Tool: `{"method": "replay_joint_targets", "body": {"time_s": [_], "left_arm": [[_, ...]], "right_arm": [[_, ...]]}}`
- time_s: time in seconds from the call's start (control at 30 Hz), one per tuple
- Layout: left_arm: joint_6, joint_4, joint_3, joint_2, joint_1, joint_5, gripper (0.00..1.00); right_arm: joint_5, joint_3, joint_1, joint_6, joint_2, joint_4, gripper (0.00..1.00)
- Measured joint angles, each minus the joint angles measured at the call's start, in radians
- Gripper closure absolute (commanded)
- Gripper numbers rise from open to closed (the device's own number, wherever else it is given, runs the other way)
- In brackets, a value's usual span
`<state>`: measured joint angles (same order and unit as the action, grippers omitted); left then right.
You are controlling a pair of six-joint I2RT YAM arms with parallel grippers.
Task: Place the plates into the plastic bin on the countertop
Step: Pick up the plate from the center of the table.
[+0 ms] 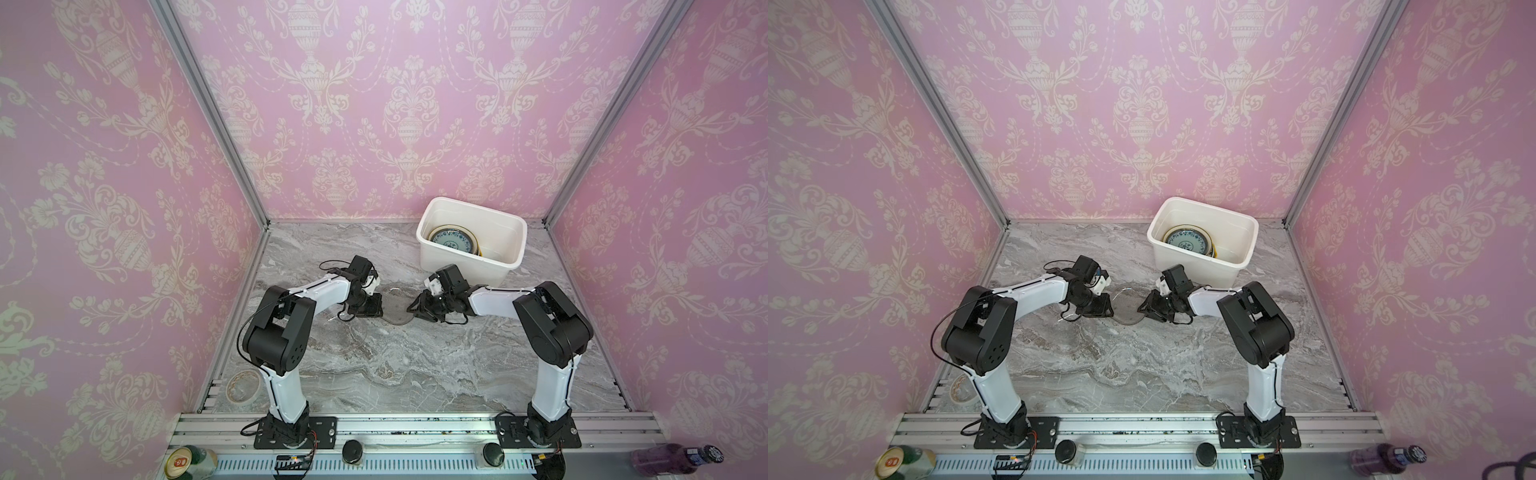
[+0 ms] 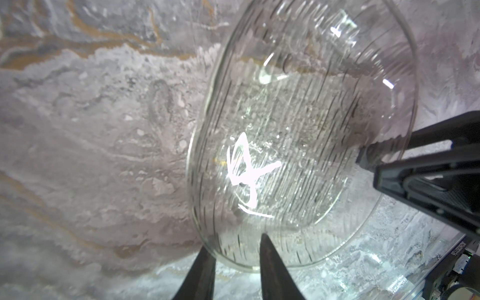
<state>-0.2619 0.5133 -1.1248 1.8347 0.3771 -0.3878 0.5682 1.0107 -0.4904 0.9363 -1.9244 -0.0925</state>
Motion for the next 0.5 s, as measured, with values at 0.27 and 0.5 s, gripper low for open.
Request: {"method": "replay_joint_targets", "body": {"time_s": [0.27,0.5], "left_arm": [[0.000,0.005,0.000,0.000,0.000,0.000,0.69],[0.000,0.008,0.000,0.000,0.005,-0.001,0.65]], "right_arm": [[-0.063,-0.022,0.000,0.063,-0.003,-0.060,0.82],[-0.097,-0.015,-0.001,0.051,-0.002,-0.026,0.92]]}}
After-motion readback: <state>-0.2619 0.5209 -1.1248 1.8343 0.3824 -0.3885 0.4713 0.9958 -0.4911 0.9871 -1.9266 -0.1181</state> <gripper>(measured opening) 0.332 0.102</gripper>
